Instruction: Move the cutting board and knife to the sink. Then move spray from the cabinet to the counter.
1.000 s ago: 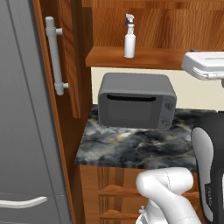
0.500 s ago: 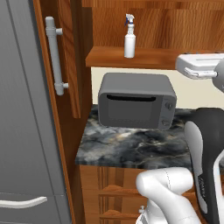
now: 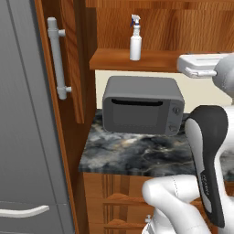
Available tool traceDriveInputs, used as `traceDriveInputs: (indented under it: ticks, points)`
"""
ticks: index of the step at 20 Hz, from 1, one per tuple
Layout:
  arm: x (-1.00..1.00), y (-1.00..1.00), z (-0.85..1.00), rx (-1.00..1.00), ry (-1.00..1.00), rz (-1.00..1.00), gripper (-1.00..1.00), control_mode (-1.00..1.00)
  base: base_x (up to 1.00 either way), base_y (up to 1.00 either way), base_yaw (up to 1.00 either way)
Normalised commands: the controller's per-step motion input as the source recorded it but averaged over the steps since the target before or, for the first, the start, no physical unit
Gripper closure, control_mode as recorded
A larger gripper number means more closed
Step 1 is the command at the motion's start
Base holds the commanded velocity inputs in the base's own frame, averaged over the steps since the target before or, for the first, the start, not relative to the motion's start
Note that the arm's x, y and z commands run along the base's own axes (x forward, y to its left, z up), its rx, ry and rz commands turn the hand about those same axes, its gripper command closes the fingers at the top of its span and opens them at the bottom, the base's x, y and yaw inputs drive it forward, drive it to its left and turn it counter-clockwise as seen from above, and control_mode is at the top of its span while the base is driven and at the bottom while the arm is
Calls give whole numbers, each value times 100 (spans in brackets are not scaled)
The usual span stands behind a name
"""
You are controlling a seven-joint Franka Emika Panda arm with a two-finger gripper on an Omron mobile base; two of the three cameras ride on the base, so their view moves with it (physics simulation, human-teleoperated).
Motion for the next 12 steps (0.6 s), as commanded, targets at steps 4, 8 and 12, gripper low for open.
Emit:
traceDriveInputs:
  ticks: [4,8,12]
  points:
    - [31,0,-2,0,11,1,-100,-100,0,0,0]
    - [34,0,-2,0,16,0,-100,-100,0,0,0]
    - [32,0,0,0,10,0,-100,-100,0,0,0]
